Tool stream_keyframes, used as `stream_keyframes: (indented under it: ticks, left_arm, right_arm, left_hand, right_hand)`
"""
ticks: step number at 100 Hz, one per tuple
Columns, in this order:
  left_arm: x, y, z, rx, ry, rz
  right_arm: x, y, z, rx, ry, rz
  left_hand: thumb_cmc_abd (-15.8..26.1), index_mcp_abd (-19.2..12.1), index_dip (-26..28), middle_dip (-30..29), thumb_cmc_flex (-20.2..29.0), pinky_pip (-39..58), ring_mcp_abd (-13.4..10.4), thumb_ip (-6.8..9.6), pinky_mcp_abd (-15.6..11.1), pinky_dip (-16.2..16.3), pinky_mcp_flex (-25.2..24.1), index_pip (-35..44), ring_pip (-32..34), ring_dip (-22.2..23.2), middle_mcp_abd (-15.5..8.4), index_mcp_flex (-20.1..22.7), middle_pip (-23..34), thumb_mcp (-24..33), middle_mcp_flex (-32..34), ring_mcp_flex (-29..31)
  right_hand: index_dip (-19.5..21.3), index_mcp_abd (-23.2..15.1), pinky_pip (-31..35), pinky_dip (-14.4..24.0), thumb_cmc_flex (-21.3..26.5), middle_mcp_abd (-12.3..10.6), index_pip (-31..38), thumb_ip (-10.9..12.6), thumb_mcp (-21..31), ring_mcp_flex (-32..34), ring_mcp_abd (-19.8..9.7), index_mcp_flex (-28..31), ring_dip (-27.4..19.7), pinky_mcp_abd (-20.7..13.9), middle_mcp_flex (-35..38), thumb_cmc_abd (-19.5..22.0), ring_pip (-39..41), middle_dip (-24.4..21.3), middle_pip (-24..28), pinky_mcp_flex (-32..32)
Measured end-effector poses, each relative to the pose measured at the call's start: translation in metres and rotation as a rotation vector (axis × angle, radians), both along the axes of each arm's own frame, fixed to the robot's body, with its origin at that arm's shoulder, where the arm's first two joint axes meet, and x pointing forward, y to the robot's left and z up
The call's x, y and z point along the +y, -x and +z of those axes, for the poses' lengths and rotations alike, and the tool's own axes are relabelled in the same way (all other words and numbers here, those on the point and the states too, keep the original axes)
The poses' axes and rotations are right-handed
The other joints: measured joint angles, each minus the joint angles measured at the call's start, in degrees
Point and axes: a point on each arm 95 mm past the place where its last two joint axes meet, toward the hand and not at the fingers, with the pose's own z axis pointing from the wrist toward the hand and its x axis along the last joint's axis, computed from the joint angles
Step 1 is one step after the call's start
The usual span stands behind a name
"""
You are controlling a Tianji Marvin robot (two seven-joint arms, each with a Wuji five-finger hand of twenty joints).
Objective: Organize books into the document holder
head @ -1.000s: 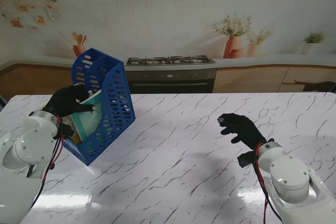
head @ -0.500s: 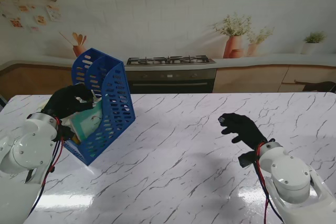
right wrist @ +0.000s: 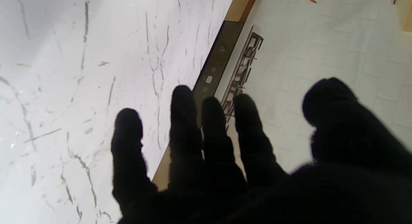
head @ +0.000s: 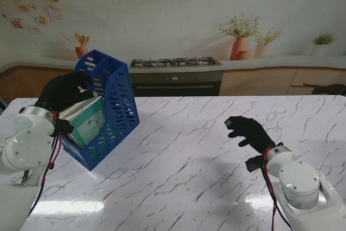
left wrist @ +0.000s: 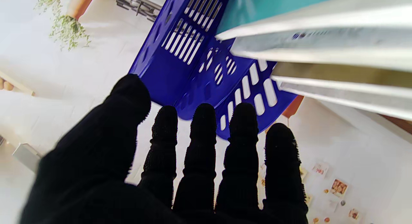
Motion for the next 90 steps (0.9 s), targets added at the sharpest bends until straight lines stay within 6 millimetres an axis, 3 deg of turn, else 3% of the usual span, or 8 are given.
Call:
stream_keyframes:
  ticks: [11,26,44,64,71,90]
  left_arm:
    - [-0.008,0.005,0.014,-0.039,0.014,-0.013]
    - [-0.023,0.009,0.02,-0.116,0.092,-0.053]
    - [-0.05,0.011,0.018,-0.134,0.121,-0.134]
    - [-0.085,0.006,0.016,-0.135,0.245,-0.282]
    - [-0.096,0.006,0.015,-0.128,0.243,-0.312]
    - [-0.12,0.007,0.007,-0.125,0.272,-0.413]
  right_arm:
    - [0.0,-0.001,0.0,-0.004,-0.001,0.001]
    - [0.001,-0.001,0.001,-0.006,-0.001,0.017]
    - [0.0,-0.002,0.003,-0.022,0.006,0.026]
    - [0.0,-0.003,0.007,-0.049,0.026,0.036]
    - [0.0,-0.003,0.007,-0.057,0.031,0.035]
    - [-0.002,-0.003,0.008,-0.066,0.039,0.03]
  left_hand:
    - [2.11,0.0,0.0,2.6,-0.06,-0.01,0.07,0.0,0.0,0.0,0.61,-0.74,1.56,1.7,-0.09,0.0,1.48,-2.45,0.0,0.08]
    - [3.41,0.0,0.0,-0.68,0.23,-0.15,0.1,0.0,0.0,-0.01,1.28,-1.31,0.14,0.13,0.02,0.0,-1.62,-5.66,0.01,0.78]
    - [5.06,0.64,0.0,-3.26,0.35,-0.43,0.43,0.01,-0.66,-1.25,2.25,-2.47,-0.46,-1.48,0.75,0.0,-2.79,-7.83,0.08,2.19]
    - [7.09,1.99,-0.69,-3.93,1.1,-3.57,1.97,1.1,-0.59,-2.72,1.54,-4.98,-1.55,-2.74,1.22,-0.04,-2.95,-11.16,0.08,1.46]
    - [7.09,2.03,-0.69,-3.94,1.15,-4.21,2.27,1.1,1.29,-3.16,1.53,-5.45,-2.34,-3.65,1.22,-0.04,-3.03,-11.29,0.08,1.44]
    - [7.09,4.09,-0.3,-3.94,1.34,-4.59,2.27,1.1,2.18,-3.43,3.15,-4.03,-2.81,-5.0,1.22,-0.04,-3.05,-11.29,0.08,1.44]
  right_hand:
    - [0.0,0.0,0.01,0.0,0.0,0.0,-0.01,0.0,0.24,0.03,0.0,0.0,0.0,0.0,0.01,0.0,0.0,0.0,0.0,0.05]
    - [0.0,0.0,0.02,0.0,0.0,0.0,-0.01,0.0,0.44,0.04,0.0,-0.03,0.0,0.0,0.01,0.0,0.0,0.0,0.0,0.05]
    - [0.0,0.0,0.02,0.0,0.0,0.0,-0.01,0.0,0.44,0.04,0.0,-0.03,0.0,0.0,0.01,0.0,0.0,0.0,0.0,0.06]
    - [0.0,0.0,0.02,0.0,0.0,0.0,0.0,0.0,0.11,0.04,0.01,-0.03,0.0,0.0,0.01,0.0,0.0,0.0,-0.03,-0.01]
    - [0.0,0.0,0.02,-0.01,0.0,0.0,-0.01,0.0,0.04,0.03,0.01,-0.03,0.0,0.0,0.01,0.0,0.0,0.0,-0.03,-0.01]
    - [0.0,0.0,0.02,-0.01,0.03,0.0,-0.01,0.0,-0.56,0.03,0.01,-0.03,0.0,0.0,0.01,0.0,0.0,0.0,-0.03,-0.03]
